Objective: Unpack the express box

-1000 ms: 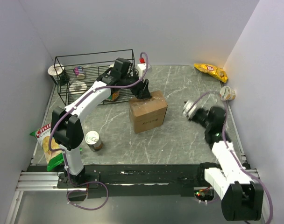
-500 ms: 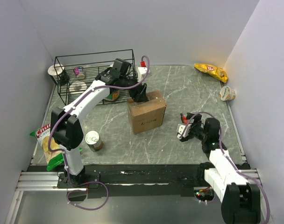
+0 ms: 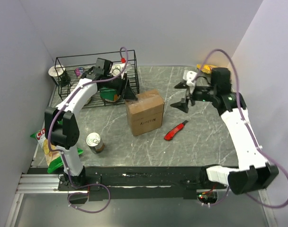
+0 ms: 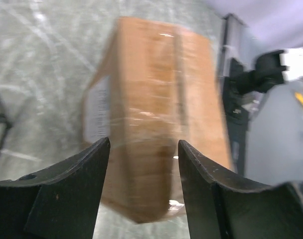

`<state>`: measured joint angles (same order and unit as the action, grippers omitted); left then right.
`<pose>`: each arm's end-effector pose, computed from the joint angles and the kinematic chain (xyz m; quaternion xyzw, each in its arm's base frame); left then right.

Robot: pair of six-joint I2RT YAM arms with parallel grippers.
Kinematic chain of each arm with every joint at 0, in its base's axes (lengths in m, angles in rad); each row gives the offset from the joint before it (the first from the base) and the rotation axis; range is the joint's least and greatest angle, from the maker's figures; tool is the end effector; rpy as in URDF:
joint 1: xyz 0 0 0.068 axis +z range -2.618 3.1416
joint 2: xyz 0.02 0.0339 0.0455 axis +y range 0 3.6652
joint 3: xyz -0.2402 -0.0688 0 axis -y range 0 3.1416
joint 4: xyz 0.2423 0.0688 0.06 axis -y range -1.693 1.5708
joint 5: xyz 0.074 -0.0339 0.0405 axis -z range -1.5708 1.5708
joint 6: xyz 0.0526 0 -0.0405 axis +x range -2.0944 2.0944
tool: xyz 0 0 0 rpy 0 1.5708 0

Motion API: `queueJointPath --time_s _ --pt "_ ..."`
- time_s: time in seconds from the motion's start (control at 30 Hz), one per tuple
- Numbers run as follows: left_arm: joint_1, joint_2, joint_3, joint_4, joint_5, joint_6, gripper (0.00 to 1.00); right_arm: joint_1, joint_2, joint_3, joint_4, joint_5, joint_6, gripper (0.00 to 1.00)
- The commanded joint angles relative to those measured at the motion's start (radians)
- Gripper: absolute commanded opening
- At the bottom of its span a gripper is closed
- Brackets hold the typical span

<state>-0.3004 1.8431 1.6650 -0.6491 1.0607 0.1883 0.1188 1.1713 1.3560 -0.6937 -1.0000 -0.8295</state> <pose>0.3696 -0.1626 0.2876 0.3727 0.7354 -0.4881 0.2865 0.2362 0.0728 0.3884 -0.5615 0.5625 0.2330 0.5604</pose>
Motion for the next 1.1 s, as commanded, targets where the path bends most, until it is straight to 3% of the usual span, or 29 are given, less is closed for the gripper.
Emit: queueJointPath --time_s 0.0,0.07,0.23,0.3,0.43,0.63,0.8,0.9,0.97,1.07 --pt "0.035 -0.012 0.006 -0.026 0.165 0.005 0.61 0.125 0.080 0.084 -0.071 0.044 0.142 0.91" --pt "0.040 -0.008 0.010 -0.039 0.205 0.014 0.62 0.171 0.129 0.168 -0.024 0.026 0.212 0.90" --pt "0.040 0.053 0.053 -0.147 0.208 0.120 0.60 0.228 0.355 0.393 -0.216 -0.088 0.116 0.86" --pt "0.040 0.113 0.114 -0.230 0.206 0.148 0.56 0.240 0.393 0.408 -0.219 -0.089 0.095 0.87" --pt "0.017 0.102 0.065 -0.138 0.173 0.071 0.54 0.240 0.456 0.433 -0.230 -0.081 0.023 0.88" --pt "0.007 0.111 0.042 -0.170 0.093 0.096 0.47 0.255 0.629 0.563 -0.510 -0.098 -0.228 0.88" --pt "0.007 0.091 0.016 -0.193 0.102 0.120 0.45 0.278 0.694 0.552 -0.563 -0.081 -0.273 0.89" --pt "0.007 0.082 0.007 -0.185 0.093 0.120 0.44 0.298 0.758 0.609 -0.699 -0.071 -0.356 0.89" --pt "0.007 0.082 0.007 -0.176 0.088 0.108 0.43 0.308 0.806 0.689 -0.860 -0.062 -0.431 0.88" --pt "0.007 0.085 0.007 -0.164 0.085 0.097 0.42 0.311 0.852 0.707 -0.877 -0.052 -0.387 0.78"
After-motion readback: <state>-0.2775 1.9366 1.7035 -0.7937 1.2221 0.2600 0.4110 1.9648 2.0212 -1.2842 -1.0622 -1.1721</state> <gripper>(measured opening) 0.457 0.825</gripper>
